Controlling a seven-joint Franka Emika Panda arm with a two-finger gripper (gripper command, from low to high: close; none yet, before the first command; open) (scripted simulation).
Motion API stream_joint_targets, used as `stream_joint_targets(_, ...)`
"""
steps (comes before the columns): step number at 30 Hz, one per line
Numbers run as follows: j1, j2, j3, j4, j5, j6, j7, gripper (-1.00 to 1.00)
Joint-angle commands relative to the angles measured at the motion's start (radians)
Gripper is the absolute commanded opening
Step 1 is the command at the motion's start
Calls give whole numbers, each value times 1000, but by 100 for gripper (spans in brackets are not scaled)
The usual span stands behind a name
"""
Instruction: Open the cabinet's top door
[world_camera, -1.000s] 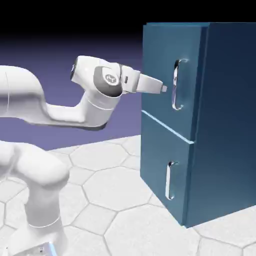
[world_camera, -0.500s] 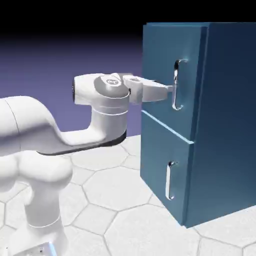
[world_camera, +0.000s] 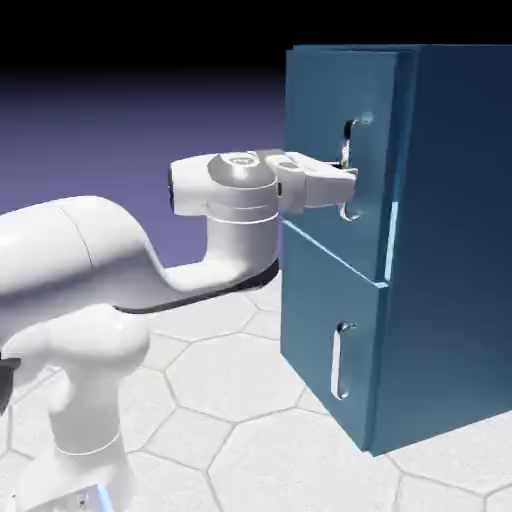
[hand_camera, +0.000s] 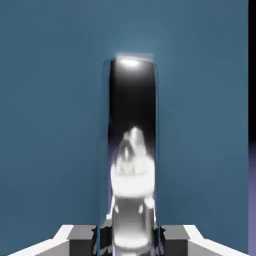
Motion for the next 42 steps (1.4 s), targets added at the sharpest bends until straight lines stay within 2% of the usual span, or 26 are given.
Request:
stream_joint_targets(1, -28, -12, 36, -27, 29, -28, 1, -100)
stream_joint_targets(11, -194, -135, 399, -215, 368, -277, -20, -100)
stream_joint_targets(22, -204, -176, 797, -263, 754, -557, -22, -100)
stream_joint_targets(32, -224, -55, 1160, -167, 1083, -839, 28, -100)
stream_joint_targets(42, -421, 179, 1522, 97, 1364, -1163, 104, -100)
